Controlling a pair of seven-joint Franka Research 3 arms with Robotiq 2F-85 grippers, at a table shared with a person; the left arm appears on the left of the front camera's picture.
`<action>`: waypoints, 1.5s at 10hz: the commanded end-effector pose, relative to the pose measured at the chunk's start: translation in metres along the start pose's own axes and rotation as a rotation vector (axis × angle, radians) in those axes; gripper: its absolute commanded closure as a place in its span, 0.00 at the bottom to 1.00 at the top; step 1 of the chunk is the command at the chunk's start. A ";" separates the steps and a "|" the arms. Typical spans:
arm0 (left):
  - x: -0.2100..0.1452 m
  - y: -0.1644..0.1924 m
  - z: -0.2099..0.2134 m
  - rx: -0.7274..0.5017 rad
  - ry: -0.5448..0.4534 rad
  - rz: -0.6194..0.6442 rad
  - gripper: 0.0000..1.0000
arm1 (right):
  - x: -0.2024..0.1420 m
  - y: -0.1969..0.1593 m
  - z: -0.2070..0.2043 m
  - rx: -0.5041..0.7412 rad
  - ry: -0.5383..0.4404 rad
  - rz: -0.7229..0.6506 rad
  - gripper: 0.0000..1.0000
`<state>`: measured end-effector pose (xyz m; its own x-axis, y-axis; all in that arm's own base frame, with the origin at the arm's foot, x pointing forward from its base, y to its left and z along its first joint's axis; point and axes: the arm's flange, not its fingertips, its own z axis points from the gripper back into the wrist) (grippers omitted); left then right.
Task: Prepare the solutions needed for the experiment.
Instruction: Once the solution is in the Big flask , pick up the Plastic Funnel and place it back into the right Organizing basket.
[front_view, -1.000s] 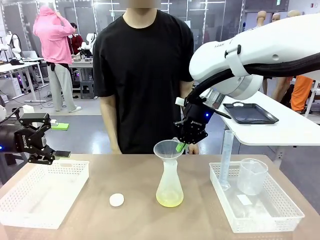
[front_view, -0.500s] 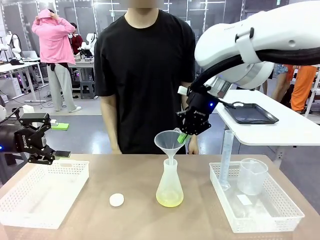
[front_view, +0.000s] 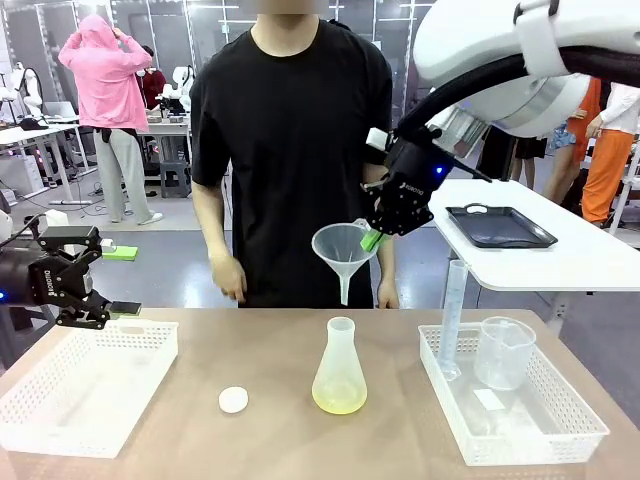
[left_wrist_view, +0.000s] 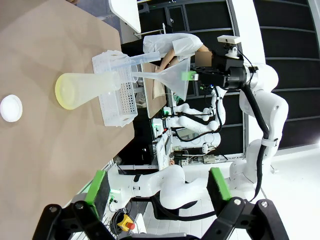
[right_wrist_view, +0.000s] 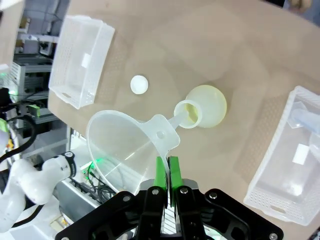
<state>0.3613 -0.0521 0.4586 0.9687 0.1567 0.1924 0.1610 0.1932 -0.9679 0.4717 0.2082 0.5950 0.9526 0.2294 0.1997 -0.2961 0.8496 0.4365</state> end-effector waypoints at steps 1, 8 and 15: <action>-0.003 -0.001 -0.001 -0.021 -0.004 0.005 0.00 | -0.003 -0.001 0.014 0.031 -0.038 -0.016 1.00; -0.003 -0.001 -0.001 -0.021 -0.004 0.005 0.00 | -0.062 -0.079 0.087 -0.054 -0.075 -0.216 1.00; -0.003 -0.001 -0.001 -0.021 -0.004 0.005 0.00 | -0.114 -0.186 0.113 -0.122 -0.122 -0.532 1.00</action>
<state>0.3613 -0.0522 0.4585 0.9687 0.1567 0.1923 0.1608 0.1936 -0.9678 0.4112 -0.0321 0.5842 0.9673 -0.2402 0.0816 0.1877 0.8939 0.4070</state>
